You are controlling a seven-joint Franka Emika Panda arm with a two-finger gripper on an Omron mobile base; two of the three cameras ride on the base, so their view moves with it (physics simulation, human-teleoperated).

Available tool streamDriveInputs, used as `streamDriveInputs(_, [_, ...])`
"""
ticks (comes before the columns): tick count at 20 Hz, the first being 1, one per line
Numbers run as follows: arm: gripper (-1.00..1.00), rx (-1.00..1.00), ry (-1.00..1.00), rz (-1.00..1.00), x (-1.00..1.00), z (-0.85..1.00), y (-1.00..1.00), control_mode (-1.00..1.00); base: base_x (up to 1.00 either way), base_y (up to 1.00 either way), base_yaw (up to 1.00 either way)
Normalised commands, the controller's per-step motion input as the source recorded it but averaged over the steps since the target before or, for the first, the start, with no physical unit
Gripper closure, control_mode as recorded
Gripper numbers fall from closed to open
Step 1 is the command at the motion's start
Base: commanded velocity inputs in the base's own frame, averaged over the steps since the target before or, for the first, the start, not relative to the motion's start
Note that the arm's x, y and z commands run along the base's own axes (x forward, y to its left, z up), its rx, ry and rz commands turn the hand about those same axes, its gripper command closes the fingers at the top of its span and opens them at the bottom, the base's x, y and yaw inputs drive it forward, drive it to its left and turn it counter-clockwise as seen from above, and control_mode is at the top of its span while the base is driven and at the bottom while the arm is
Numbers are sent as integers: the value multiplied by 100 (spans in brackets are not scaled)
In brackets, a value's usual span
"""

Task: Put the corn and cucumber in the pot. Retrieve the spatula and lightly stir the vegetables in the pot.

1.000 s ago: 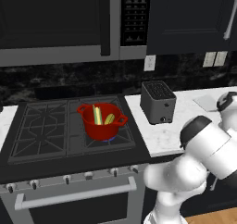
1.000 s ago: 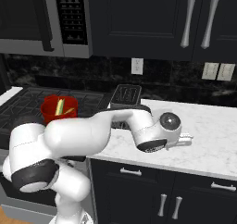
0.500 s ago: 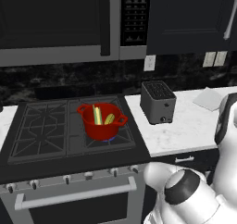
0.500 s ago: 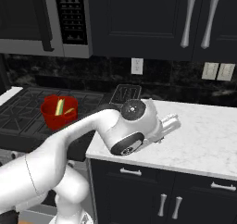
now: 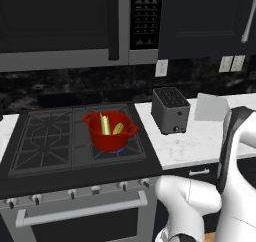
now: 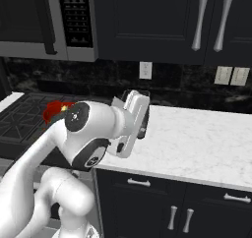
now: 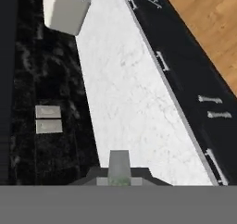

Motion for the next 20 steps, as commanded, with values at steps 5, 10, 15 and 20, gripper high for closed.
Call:
streamDriveInputs(5, [100, -57, 7, 56, -32, 62, 77, -100, 0, 0, 0])
streamDriveInputs(10, [100, -53, 8, 55, -14, 47, 75, -100, 0, 0, 0])
streamDriveInputs(15, [100, -46, -1, 38, 4, 51, 98, -100, 0, 0, 0])
streamDriveInputs(20, [100, -43, -21, 21, 17, 52, 100, -100, 0, 0, 0])
